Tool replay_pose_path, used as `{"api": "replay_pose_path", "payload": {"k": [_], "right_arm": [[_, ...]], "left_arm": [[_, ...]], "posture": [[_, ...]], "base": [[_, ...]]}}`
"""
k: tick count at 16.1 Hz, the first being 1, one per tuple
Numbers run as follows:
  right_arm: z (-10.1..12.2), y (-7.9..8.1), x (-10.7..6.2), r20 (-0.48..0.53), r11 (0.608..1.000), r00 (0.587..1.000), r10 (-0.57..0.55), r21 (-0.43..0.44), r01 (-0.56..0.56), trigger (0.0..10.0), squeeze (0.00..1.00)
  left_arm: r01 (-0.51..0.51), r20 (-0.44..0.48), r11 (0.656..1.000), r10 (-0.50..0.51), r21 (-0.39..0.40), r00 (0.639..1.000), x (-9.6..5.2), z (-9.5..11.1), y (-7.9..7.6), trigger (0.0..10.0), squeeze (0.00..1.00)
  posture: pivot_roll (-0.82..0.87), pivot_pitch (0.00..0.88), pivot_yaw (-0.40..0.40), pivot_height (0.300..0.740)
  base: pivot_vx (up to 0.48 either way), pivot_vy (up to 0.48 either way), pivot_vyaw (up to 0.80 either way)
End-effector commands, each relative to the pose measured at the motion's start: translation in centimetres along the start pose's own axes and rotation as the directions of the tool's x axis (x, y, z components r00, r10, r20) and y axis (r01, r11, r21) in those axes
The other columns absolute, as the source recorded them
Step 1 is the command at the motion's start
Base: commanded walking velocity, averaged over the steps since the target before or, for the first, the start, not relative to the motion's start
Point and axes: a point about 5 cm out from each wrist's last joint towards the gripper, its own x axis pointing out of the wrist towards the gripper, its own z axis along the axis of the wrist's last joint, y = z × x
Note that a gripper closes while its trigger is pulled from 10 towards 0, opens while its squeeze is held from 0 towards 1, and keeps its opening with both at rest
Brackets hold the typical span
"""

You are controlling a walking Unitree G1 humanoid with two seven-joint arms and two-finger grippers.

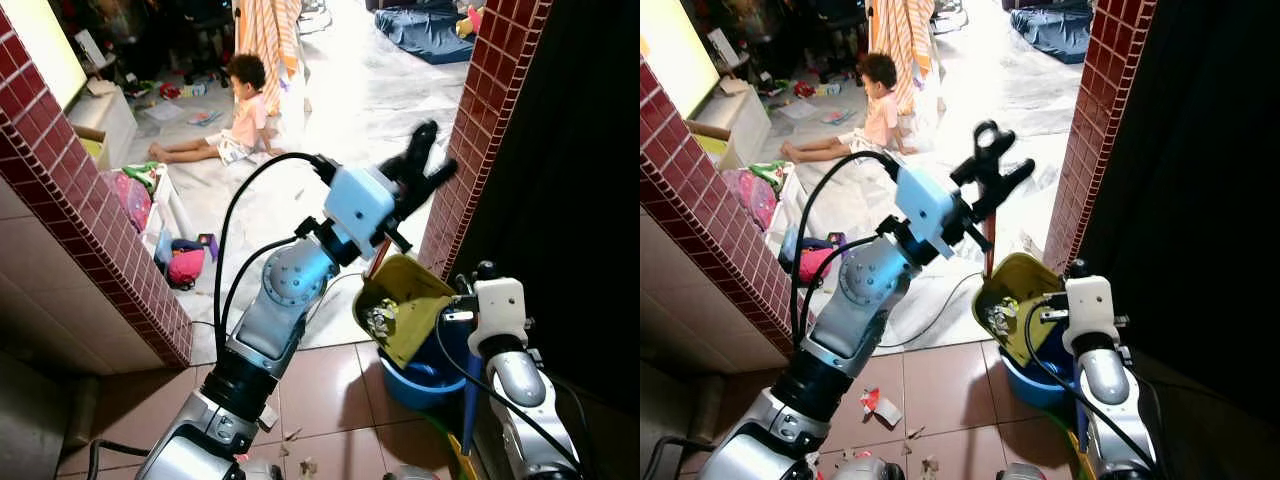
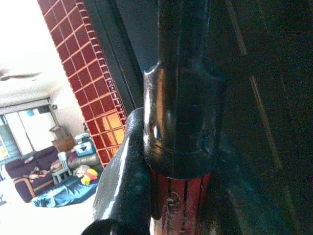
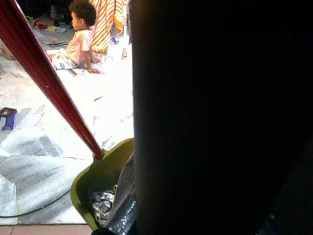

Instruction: Sweep floor

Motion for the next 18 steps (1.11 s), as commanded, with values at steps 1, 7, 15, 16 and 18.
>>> {"api": "replay_pose_path", "payload": {"k": [1, 7, 15, 16, 18], "right_arm": [[-0.1, 0.1, 0.2, -0.015, 1.0, 1.0, 0.003, -0.005, -0.003, 10.0, 0.0], [0.2, 0.3, 0.6, -0.004, 1.0, 1.0, 0.002, -0.011, -0.002, 10.0, 0.0], [0.2, 0.7, 1.2, -0.002, 1.0, 1.0, 0.015, -0.009, -0.015, 10.0, 0.0], [0.2, 0.7, 1.2, -0.001, 1.0, 1.0, 0.018, -0.008, -0.018, 10.0, 0.0], [0.2, 0.8, 1.4, -0.004, 1.0, 1.0, 0.03, -0.008, -0.03, 10.0, 0.0]], "left_arm": [[0.018, 0.01, 0.995, -0.019, 0.101, 1.0, 0.0, 0.3, 0.4, 10.0, 0.0], [0.072, 0.057, 0.982, -0.082, 0.173, 0.995, 0.6, 1.1, -0.3, 10.0, 0.0], [0.073, 0.12, 0.987, -0.09, 0.145, 0.989, 2.0, 3.1, -0.5, 10.0, 0.0], [0.078, 0.12, 0.987, -0.095, 0.143, 0.988, 2.0, 3.3, -0.5, 10.0, 0.0], [0.098, 0.131, 0.983, -0.119, 0.155, 0.984, 2.3, 4.0, -0.4, 10.0, 0.0]], "posture": [[-0.05, 0.0, 0.062, 0.74], [-0.05, 0.0, 0.059, 0.74], [-0.04, 0.0, 0.052, 0.74], [-0.04, 0.0, 0.052, 0.74], [-0.04, 0.0, 0.049, 0.74]], "base": [[0.0, 0.0, 0.0], [0.0, 0.0, 0.0], [0.0, 0.0, 0.0], [0.0, 0.0, 0.0], [0.0, 0.0, 0.0]]}}
